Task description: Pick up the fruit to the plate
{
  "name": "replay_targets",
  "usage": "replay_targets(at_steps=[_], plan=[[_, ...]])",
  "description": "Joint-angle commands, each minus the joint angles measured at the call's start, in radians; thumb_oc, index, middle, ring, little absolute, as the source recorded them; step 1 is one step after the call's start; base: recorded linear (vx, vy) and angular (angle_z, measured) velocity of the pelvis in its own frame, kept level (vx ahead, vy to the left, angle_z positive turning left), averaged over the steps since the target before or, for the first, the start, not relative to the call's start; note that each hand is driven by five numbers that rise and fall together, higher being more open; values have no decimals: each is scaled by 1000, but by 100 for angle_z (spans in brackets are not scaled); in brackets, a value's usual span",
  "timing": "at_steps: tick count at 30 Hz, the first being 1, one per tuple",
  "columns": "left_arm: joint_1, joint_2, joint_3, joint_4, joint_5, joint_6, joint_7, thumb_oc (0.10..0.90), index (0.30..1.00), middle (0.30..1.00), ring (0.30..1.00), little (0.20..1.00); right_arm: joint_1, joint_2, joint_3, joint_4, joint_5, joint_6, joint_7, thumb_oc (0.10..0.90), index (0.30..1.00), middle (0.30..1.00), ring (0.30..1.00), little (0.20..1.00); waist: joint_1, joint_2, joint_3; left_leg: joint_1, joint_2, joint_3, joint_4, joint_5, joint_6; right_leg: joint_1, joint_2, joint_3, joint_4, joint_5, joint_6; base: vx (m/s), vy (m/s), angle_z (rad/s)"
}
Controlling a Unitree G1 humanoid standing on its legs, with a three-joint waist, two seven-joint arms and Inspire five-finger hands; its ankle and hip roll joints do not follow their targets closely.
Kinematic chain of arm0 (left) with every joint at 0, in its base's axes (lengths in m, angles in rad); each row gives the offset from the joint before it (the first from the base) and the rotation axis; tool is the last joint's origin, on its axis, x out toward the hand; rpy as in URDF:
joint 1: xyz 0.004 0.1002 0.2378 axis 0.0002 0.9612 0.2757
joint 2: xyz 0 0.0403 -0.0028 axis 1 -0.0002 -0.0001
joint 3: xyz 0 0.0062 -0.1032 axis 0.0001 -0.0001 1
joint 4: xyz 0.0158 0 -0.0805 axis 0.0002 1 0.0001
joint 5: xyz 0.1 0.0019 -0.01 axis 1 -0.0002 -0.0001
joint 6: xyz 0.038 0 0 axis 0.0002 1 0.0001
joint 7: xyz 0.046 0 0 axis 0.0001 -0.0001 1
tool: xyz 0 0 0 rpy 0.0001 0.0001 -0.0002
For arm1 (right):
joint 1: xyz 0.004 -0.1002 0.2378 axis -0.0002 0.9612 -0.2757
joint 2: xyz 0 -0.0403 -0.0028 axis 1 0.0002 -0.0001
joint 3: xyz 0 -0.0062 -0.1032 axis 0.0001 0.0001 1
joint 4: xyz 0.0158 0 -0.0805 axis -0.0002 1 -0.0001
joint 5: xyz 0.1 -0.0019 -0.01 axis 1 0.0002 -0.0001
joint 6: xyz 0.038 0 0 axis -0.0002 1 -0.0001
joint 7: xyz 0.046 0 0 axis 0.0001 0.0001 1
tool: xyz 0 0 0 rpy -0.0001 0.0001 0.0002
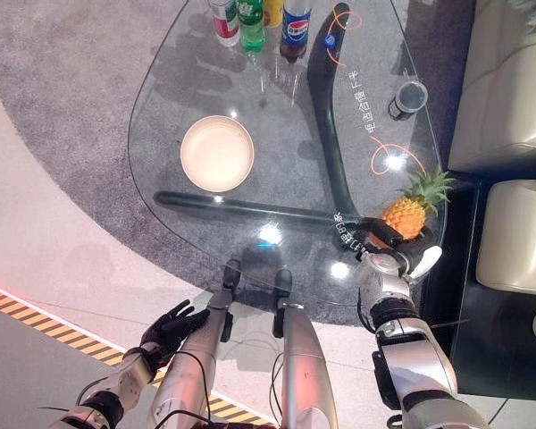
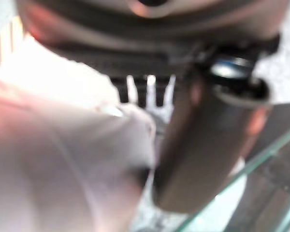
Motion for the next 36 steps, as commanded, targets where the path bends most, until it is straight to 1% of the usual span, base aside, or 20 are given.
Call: replay_targets(at_steps=[1, 3, 7, 8, 10, 14, 16, 19, 23, 25, 26, 27, 28, 29, 30, 32, 33, 34, 35, 36], plan=[[55, 19, 33, -36, -44, -59, 31, 800, 900, 900, 900, 900, 23, 37, 10, -183, 9, -75, 108, 100, 300, 300, 300, 200, 12, -12, -12, 21, -45, 41, 131, -98, 62, 89, 3, 32, -117, 80, 31, -23, 4, -6], [65, 19, 52, -45, -45, -76, 48, 800, 900, 900, 900, 900, 51, 49, 11, -251, -8, -104, 116, 100, 300, 300, 300, 200, 9, -16, -12, 38, -45, 39, 129, -99, 61, 109, 5, 33, -121, 77, 28, -17, 0, -5], [86, 25, 97, -59, -74, -131, 101, 800, 900, 900, 900, 900, 118, 74, 5, -404, -62, -128, 132, 100, 300, 300, 300, 200, -1, -24, -12, 79, -48, 31, 120, -103, 61, 155, 7, 36, -132, 70, 26, 1, 0, 2], [87, 26, 105, -59, -79, -137, 106, 800, 900, 900, 900, 900, 123, 76, 5, -417, -69, -132, 140, 100, 300, 300, 300, 200, -2, -26, -12, 86, -48, 30, 118, -104, 61, 162, 8, 36, -135, 69, 26, -3, -4, 7], [96, 29, 150, -63, -108, -163, 135, 800, 900, 900, 900, 900, 169, 94, 7, -520, -114, -135, 159, 100, 300, 300, 300, 200, -8, -33, -12, 116, -50, 23, 110, -105, 61, 197, 8, 37, -146, 64, 24, -11, -8, 6], [108, 32, 209, -65, -134, -186, 146, 800, 900, 900, 900, 900, 228, 93, -10, -610, -139, -131, 189, 100, 300, 300, 300, 200, -14, -41, -13, 174, -47, 13, 91, -104, 59, 261, 7, 32, -163, 53, 20, -1, -6, 6], [114, 31, 222, -64, -142, -197, 149, 800, 900, 900, 900, 900, 246, 95, -14, -642, -149, -129, 197, 100, 300, 300, 300, 200, -15, -44, -14, 194, -46, 10, 85, -105, 57, 285, 6, 29, -171, 50, 18, 4, -3, 2], [133, 22, 263, -63, -176, -237, 156, 800, 900, 900, 900, 900, 282, 98, -22, -711, -156, -121, 230, 100, 300, 300, 300, 200, -15, -48, -40, 223, -43, 3, 72, -104, 53, 320, 5, 20, -181, 39, 15, 40, -13, 1], [158, 13, 313, -108, -206, -323, 185, 800, 900, 900, 900, 900, 329, 109, -20, -797, -167, -110, 315, 100, 300, 300, 300, 200, -10, -51, -69, 258, -42, -8, 48, -101, 51, 363, 4, 8, -200, 28, 13, 40, -18, 3], [171, 13, 338, -142, -183, -368, 220, 800, 900, 900, 900, 900, 346, 118, -14, -839, -182, -109, 371, 100, 300, 300, 300, 200, -6, -52, -80, 271, -42, -15, 39, -98, 49, 379, 4, 3, -205, 23, 12, 39, -28, 8], [177, 16, 358, -177, -164, -387, 248, 800, 900, 900, 900, 900, 365, 123, -7, -871, -199, -105, 423, 100, 300, 300, 300, 200, -1, -53, -90, 278, -41, -19, 34, -96, 47, 387, 3, -2, -206, 19, 13, 43, -31, 8], [177, 18, 365, -192, -148, -398, 269, 800, 900, 900, 900, 900, 371, 122, 1, -888, -202, -102, 439, 100, 300, 300, 300, 200, 0, -53, -95, 282, -41, -22, 31, -94, 46, 393, 3, -5, -208, 18, 13, 54, -43, 6], [171, 26, 381, -219, -133, -438, 301, 800, 900, 900, 900, 900, 381, 117, 15, -919, -206, -102, 485, 100, 300, 300, 300, 200, 5, -55, -105, 290, -40, -27, 26, -91, 44, 404, 3, -11, -210, 14, 13, 32, -27, 5], [171, 26, 381, -219, -133, -438, 301, 800, 900, 900, 900, 900, 381, 117, 15, -919, -206, -102, 485, 100, 300, 300, 300, 200, 5, -55, -105, 290, -40, -27, 26, -91, 44, 404, 3, -11, -210, 14, 13, 66, -48, 7], [166, 37, 406, -262, -100, -468, 332, 800, 900, 900, 900, 900, 393, 112, 35, -949, -224, -100, 533, 100, 300, 300, 300, 200, 13, -57, -119, 301, -42, -37, 23, -90, 40, 422, 4, -19, -214, 7, 11, 59, -40, 9], [163, 41, 420, -292, -74, -485, 341, 800, 900, 900, 900, 900, 395, 106, 47, -967, -226, -102, 567, 100, 300, 300, 300, 200, 17, -59, -124, 305, -42, -42, 25, -91, 38, 433, 4, -25, -214, 2, 10, 63, -43, 16], [159, 46, 427, -332, -53, -503, 323, 800, 900, 900, 900, 900, 400, 99, 61, -989, -245, -106, 618, 100, 300, 300, 300, 200, 24, -61, -132, 308, -42, -47, 29, -92, 36, 440, 5, -30, -211, -3, 8, 51, -30, 17], [158, 49, 429, -347, -47, -503, 318, 800, 900, 900, 900, 900, 401, 94, 66, -997, -243, -107, 624, 100, 300, 300, 300, 200, 25, -61, -134, 308, -42, -48, 32, -92, 35, 442, 6, -31, -209, -5, 8, 57, -28, 13], [156, 55, 431, -389, -36, -509, 282, 800, 900, 900, 900, 900, 400, 84, 75, -1021, -244, -106, 669, 100, 300, 300, 300, 200, 29, -61, -136, 307, -41, -50, 38, -92, 32, 445, 7, -34, -204, -8, 7, 29, -12, 5], [157, 58, 431, -411, -36, -504, 268, 800, 900, 900, 900, 900, 401, 80, 78, -1032, -247, -104, 682, 100, 300, 300, 300, 200, 31, -60, -136, 306, -41, -51, 41, -93, 32, 445, 7, -35, -201, -10, 7, 20, -9, 6]])
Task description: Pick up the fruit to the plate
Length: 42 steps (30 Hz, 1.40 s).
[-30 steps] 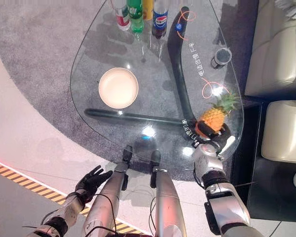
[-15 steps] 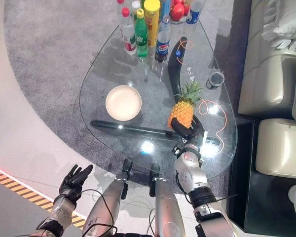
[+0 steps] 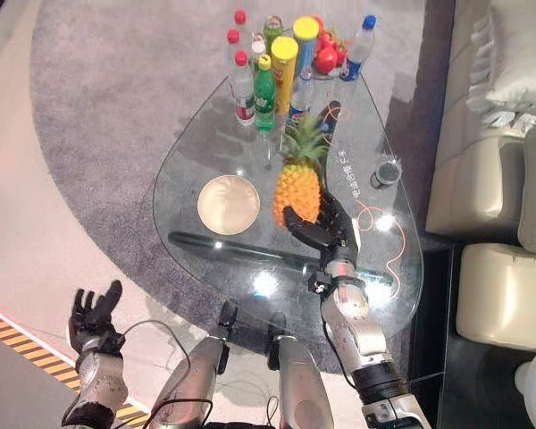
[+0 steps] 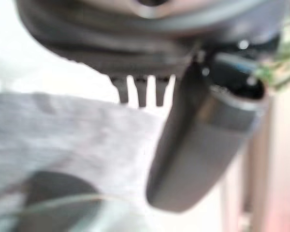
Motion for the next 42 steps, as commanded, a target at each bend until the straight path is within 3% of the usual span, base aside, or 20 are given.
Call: replay_targets(at_steps=[1, 3, 5, 10, 15, 20, 32, 38, 39, 42], plan=[[44, 99, 31, -70, 77, -105, -50, 800, 900, 900, 900, 900, -18, -5, 6, -193, -45, -102, 118, 100, 300, 300, 300, 200, -3, -44, -136, -25, -48, 6, 129, -88, 32, 100, 8, 21, -131, 42, 10, 6, -3, 5], [45, 129, 8, -221, 94, -60, -201, 800, 900, 900, 900, 900, -27, -31, 27, -231, -70, -113, 195, 100, 300, 300, 300, 200, 7, -41, -130, -36, -48, 6, 146, -88, 31, 92, 10, 20, -114, 39, 10, -27, -2, 3], [47, 150, -24, -328, 117, -22, -265, 800, 900, 900, 900, 900, -31, -48, 34, -245, -71, -116, 237, 100, 300, 300, 300, 200, 11, -39, -125, -40, -49, 6, 148, -87, 32, 90, 11, 20, -110, 40, 12, -38, -5, 5], [32, 194, -89, -508, 161, 31, -305, 800, 900, 900, 900, 900, -46, -79, 54, -238, -93, -120, 271, 100, 300, 300, 300, 200, 16, -35, -113, -39, -53, 7, 145, -84, 37, 89, 13, 19, -109, 43, 15, -20, 0, 5], [29, 217, -169, -683, 120, 139, -412, 800, 900, 900, 900, 900, -41, -105, 70, -244, -98, -144, 352, 100, 300, 300, 300, 200, 18, -32, -102, -39, -57, 11, 149, -84, 43, 90, 12, 19, -107, 49, 18, 0, 0, 0], [22, 238, -249, -747, 11, 260, -508, 800, 900, 900, 900, 900, -63, -152, 110, -265, -108, -121, 422, 100, 300, 300, 300, 200, 14, -30, -96, -33, -59, 21, 151, -85, 46, 95, 5, 20, -110, 57, 24, 0, 0, 0], [10, 258, -344, -788, -179, 387, -632, 800, 900, 900, 900, 900, -88, -203, 197, -285, -130, -108, 509, 100, 300, 300, 300, 200, 0, -29, -91, -11, -58, 41, 135, -86, 55, 101, -2, 44, -127, 74, 41, 0, 0, 0], [-4, 270, -355, -801, -268, 403, -668, 800, 900, 900, 900, 900, -107, -240, 245, -299, -180, -95, 579, 100, 300, 300, 300, 200, -5, -29, -89, -11, -58, 48, 141, -91, 56, 100, -4, 56, -127, 77, 45, 12, 10, -2], [-11, 270, -357, -811, -326, 401, -672, 800, 900, 900, 900, 900, -111, -259, 270, -314, -212, -81, 645, 100, 300, 300, 300, 200, -5, -31, -90, -10, -59, 47, 142, -92, 57, 100, -5, 60, -127, 78, 47, 31, 8, -2], [-17, 255, -349, -815, -397, 392, -701, 800, 900, 900, 900, 900, -123, -285, 319, -314, -262, -46, 711, 100, 300, 300, 300, 200, -3, -37, -93, -5, -59, 45, 141, -95, 57, 104, -8, 65, -131, 78, 51, 39, 1, -2]])
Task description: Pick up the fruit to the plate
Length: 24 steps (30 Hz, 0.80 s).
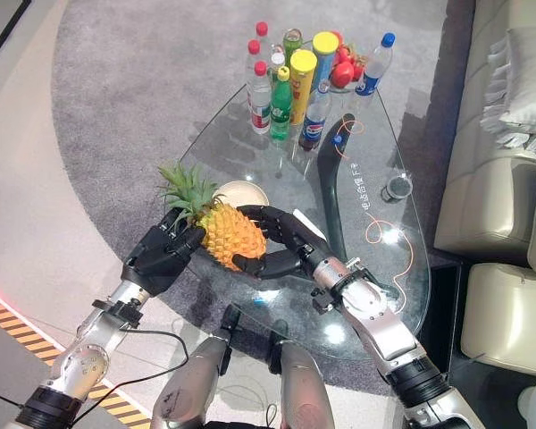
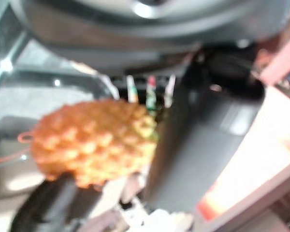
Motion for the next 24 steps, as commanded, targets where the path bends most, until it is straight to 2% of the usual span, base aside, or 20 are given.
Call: replay_targets(at_steps=[1, 6, 11, 13, 21, 24], plan=[[-50, -32, -11, -188, -104, -63, -167, 800, 900, 900, 900, 900, -102, -10, 164, -196, -75, -53, 190, 100, 300, 300, 300, 200, -22, -41, -90, -9, -46, 43, 109, -69, 53, 91, 5, 72, -158, 108, 46, 35, -5, -1], [-57, -25, -12, -220, -96, -90, -122, 800, 900, 900, 900, 900, -117, -31, 206, -221, -109, -46, 224, 100, 300, 300, 300, 200, -19, -43, -90, -7, -46, 38, 105, -67, 53, 93, 7, 78, -159, 108, 48, 0, 0, 0], [-54, -29, -7, -227, -109, -105, -85, 800, 900, 900, 900, 900, -141, -42, 252, -263, -100, -8, 355, 100, 300, 300, 300, 200, -13, -46, -87, -4, -49, 29, 104, -67, 52, 96, 8, 85, -163, 107, 49, 0, 0, 0], [-52, -36, -5, -219, -106, -111, -85, 800, 900, 900, 900, 900, -150, -39, 272, -263, -105, 4, 373, 100, 300, 300, 300, 200, -10, -46, -88, -3, -49, 27, 104, -68, 51, 100, 9, 86, -166, 107, 48, 0, 0, 0], [-43, -55, -16, -215, -133, -140, -94, 800, 900, 900, 900, 900, -157, -13, 288, -243, -88, -10, 269, 100, 300, 300, 300, 200, -3, -44, -87, 0, -51, 17, 104, -69, 51, 104, 8, 83, -167, 104, 47, 8, -2, 0], [-43, -55, -16, -215, -133, -140, -94, 800, 900, 900, 900, 900, -157, -13, 288, -243, -88, -10, 269, 100, 300, 300, 300, 200, -3, -44, -87, -1, -51, 17, 104, -69, 51, 104, 8, 83, -167, 104, 47, 0, 0, 0]])
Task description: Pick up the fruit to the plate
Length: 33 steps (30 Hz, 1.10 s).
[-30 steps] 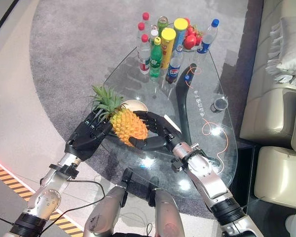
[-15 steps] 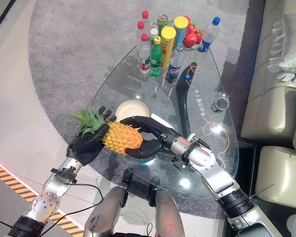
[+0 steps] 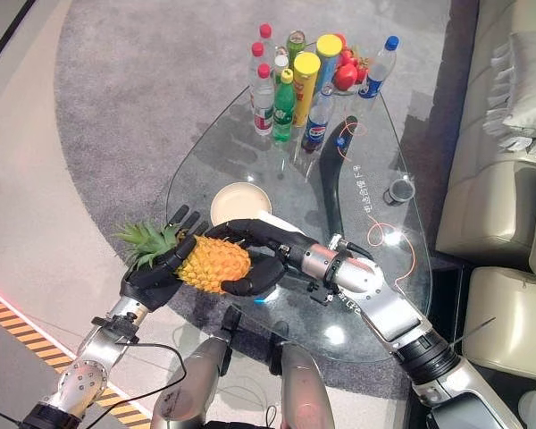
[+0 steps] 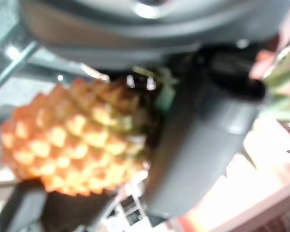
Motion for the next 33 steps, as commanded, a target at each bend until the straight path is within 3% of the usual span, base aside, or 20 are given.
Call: replay_targets(at_steps=[1, 5, 6, 8, 14, 33], plan=[[-126, -56, 9, -216, -51, -93, -85, 800, 900, 900, 900, 900, -17, 56, 204, -176, 20, -97, 117, 100, 300, 300, 300, 200, -10, -44, -87, -9, -49, 21, 102, -70, 52, 96, 10, 84, -169, 103, 46, 0, 0, 0], [-126, -56, 9, -216, -51, -93, -85, 800, 900, 900, 900, 900, -17, 56, 204, -176, 20, -97, 117, 100, 300, 300, 300, 200, -10, -44, -87, -9, -49, 21, 102, -70, 52, 96, 10, 84, -169, 103, 46, 0, 0, 0], [-116, -84, 17, -215, -95, -110, -110, 100, 300, 300, 300, 200, -7, 77, 185, -163, 10, -113, 95, 100, 300, 300, 300, 200, -12, -43, -87, -9, -49, 20, 103, -72, 52, 94, 11, 86, -168, 102, 45, 0, 0, 0], [-115, -144, 34, -201, -98, -126, -117, 100, 300, 300, 300, 200, 10, 114, 155, -144, 3, -124, 53, 100, 300, 300, 300, 200, -16, -49, -88, -8, -50, 22, 100, -75, 53, 95, 13, 92, -175, 104, 43, -1, 1, -2], [-118, -182, 50, -194, -79, -131, -124, 100, 300, 300, 300, 200, 16, 157, 124, -117, -17, -138, -15, 100, 300, 300, 300, 200, -19, -45, -80, -11, -52, 23, 98, -73, 53, 88, 13, 93, -175, 107, 43, -12, 2, -2], [-130, -217, 66, -190, -63, -149, -126, 100, 300, 300, 300, 200, 22, 187, 92, -91, -45, -132, -48, 100, 300, 300, 300, 200, -27, -44, -68, -15, -53, 39, 94, -74, 55, 71, 9, 90, -172, 113, 45, 0, 0, 0]])
